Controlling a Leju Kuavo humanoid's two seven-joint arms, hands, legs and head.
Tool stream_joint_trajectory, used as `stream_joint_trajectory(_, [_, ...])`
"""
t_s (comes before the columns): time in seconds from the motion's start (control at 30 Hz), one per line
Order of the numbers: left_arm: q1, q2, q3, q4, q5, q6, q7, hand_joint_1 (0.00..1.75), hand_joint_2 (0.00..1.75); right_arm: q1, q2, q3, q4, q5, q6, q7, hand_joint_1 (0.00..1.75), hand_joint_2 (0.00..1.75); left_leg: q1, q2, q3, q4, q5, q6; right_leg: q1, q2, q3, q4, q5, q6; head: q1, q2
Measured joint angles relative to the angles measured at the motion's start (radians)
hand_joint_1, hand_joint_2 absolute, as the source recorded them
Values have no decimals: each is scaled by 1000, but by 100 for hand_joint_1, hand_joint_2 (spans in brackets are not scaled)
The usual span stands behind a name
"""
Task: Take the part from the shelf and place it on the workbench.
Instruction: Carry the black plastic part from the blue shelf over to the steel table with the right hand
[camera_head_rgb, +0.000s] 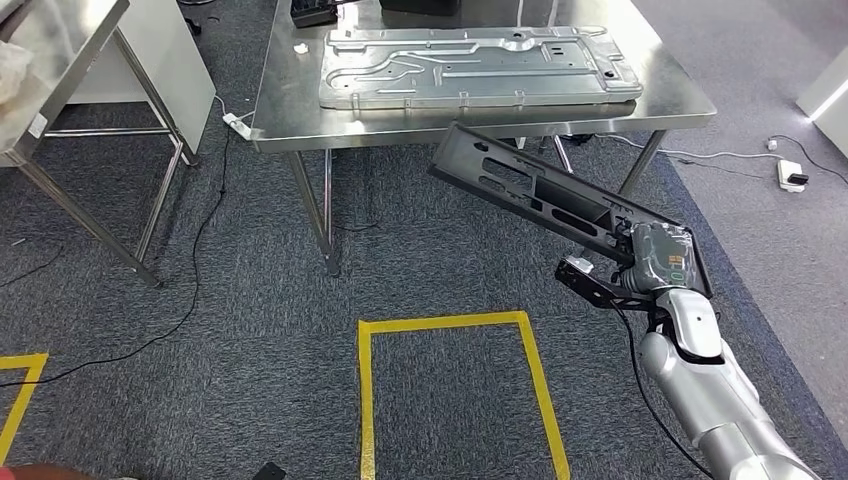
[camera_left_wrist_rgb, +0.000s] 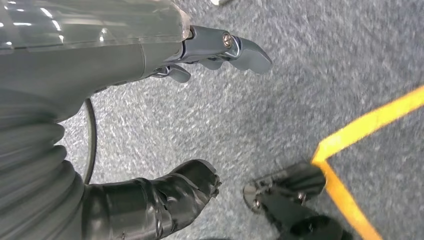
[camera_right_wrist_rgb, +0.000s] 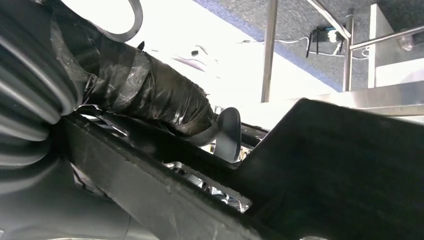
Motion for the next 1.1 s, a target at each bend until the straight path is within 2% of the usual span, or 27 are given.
stream_joint_trajectory(0.07, [1,-1,0,0,0,-1,0,0,175,0,0,-1,0,0,0,0,175,175,1,-1,1,9,-8,-6,-5,-1,57,-120,66,1,0,0])
stream_joint_trajectory(0.1, [0,-1,0,0,0,-2,0,0,175,-2,0,-1,0,0,0,0,175,175,0,-1,-1,16,-13,-10,-4,-1,89,-184,89,0,0,0])
stream_joint_trajectory(0.13, [0,-2,0,0,0,-2,0,0,175,-3,0,-2,0,0,1,0,175,175,-1,-2,-3,21,-16,-15,-2,-1,110,-228,101,-4,0,0])
stream_joint_trajectory(0.17, [-1,-2,0,0,0,-3,0,0,175,-4,0,-2,0,0,1,0,175,175,-3,-2,-5,24,-19,-20,0,0,119,-248,101,-8,0,0])
stream_joint_trajectory(0.2, [-1,-2,0,0,0,-4,-1,0,175,-4,0,-2,0,0,2,0,175,175,-4,-2,-6,24,-20,-24,3,1,120,-249,98,-13,0,0])
stream_joint_trajectory(0.27, [0,-1,0,0,-1,-7,-2,0,175,-4,0,-3,1,0,3,0,175,175,-4,-2,-5,26,-25,-34,0,2,122,-252,98,-24,0,0])
stream_joint_trajectory(0.33, [-1,0,0,0,-1,-9,-4,0,175,-5,0,-3,2,0,3,-1,175,175,-3,-1,-27,77,-56,-43,-5,1,128,-257,98,-38,-1,0])
stream_joint_trajectory(0.37, [-1,1,0,0,-1,-9,-5,0,175,-6,0,-3,2,0,3,-2,175,175,-1,-1,-55,133,-84,-47,-5,-1,130,-257,97,-43,-1,0])
stream_joint_trajectory(0.43, [0,0,0,0,-1,-10,-6,0,175,-6,1,-3,3,-1,3,-5,175,175,2,-1,-129,270,-135,-52,-3,-1,133,-257,93,-48,-1,0])
stream_joint_trajectory(0.47, [1,0,0,0,-2,-10,-6,0,175,-5,2,-3,3,-1,3,-7,175,175,2,-1,-155,311,-139,-53,-1,-1,135,-257,91,-49,-1,0])
stream_joint_trajectory(0.5, [2,0,0,0,-2,-10,-6,0,175,-4,2,-3,4,-1,3,-8,175,175,3,-1,-164,314,-123,-52,-1,0,139,-257,88,-49,-1,0])
stream_joint_trajectory(0.53, [2,0,0,0,-2,-10,-6,0,175,-4,2,-3,5,-1,3,-9,175,175,3,-1,-151,276,-88,-49,0,1,144,-257,85,-48,-1,0])
stream_joint_trajectory(0.57, [2,1,0,0,-2,-10,-6,0,175,-4,2,-3,6,-1,3,-9,175,175,2,-1,-123,207,-44,-44,0,1,151,-257,80,-46,-1,0])
stream_joint_trajectory(0.6, [2,1,0,0,-3,-9,-6,0,175,-4,2,-4,6,-1,3,-9,175,175,0,-1,-91,138,-11,-39,1,2,156,-257,76,-43,-1,0])
stream_joint_trajectory(0.63, [1,2,0,0,-3,-9,-6,0,175,-5,2,-4,7,-1,3,-10,175,175,-2,-1,-65,81,9,-34,2,2,159,-256,72,-39,-1,0])
stream_joint_trajectory(0.67, [1,3,0,0,-3,-9,-6,0,175,-6,2,-4,7,-1,3,-10,175,175,-5,-2,-50,46,17,-30,3,2,160,-257,69,-34,0,0])
stream_joint_trajectory(0.77, [0,2,0,0,-4,-10,-7,0,175,-6,2,-5,8,-3,2,-11,175,175,-6,-2,-40,24,12,-21,3,2,163,-264,66,-18,0,0])
stream_joint_trajectory(0.83, [1,1,0,0,-5,-10,-8,0,175,-7,2,-8,8,-3,2,-11,175,175,0,-1,-26,7,15,-11,2,1,153,-237,48,-9,1,0])
stream_joint_trajectory(0.9, [0,0,0,0,-5,-10,-9,0,175,-9,2,-10,9,-4,2,-11,175,175,1,-1,-17,0,13,-3,1,1,104,-144,8,-4,2,0])
stream_joint_trajectory(0.93, [0,0,0,0,-5,-10,-8,0,175,-9,2,-11,10,-4,2,-11,175,175,0,-1,-15,1,10,1,0,1,64,-79,-12,-1,2,0])
stream_joint_trajectory(0.97, [0,0,0,0,-5,-10,-8,0,175,-7,2,-11,12,-4,2,-11,175,175,-1,-1,-12,2,6,2,-1,1,28,-27,-20,2,2,0])
stream_joint_trajectory(1.0, [1,0,0,0,-5,-10,-8,0,175,-4,2,-11,14,-4,2,-11,175,175,-1,-2,-8,4,1,3,-2,0,4,-4,-11,4,2,0])
stream_joint_trajectory(1.03, [1,0,0,0,-4,-10,-8,0,175,-3,2,-11,17,-4,2,-11,175,175,-1,-3,-3,6,-6,2,-3,0,0,-18,18,5,2,0])
stream_joint_trajectory(1.1, [3,-1,0,0,-4,-11,-8,0,175,-4,2,-11,19,-4,2,-11,175,175,0,-3,7,15,-21,-4,-5,-1,39,-132,99,5,2,0])
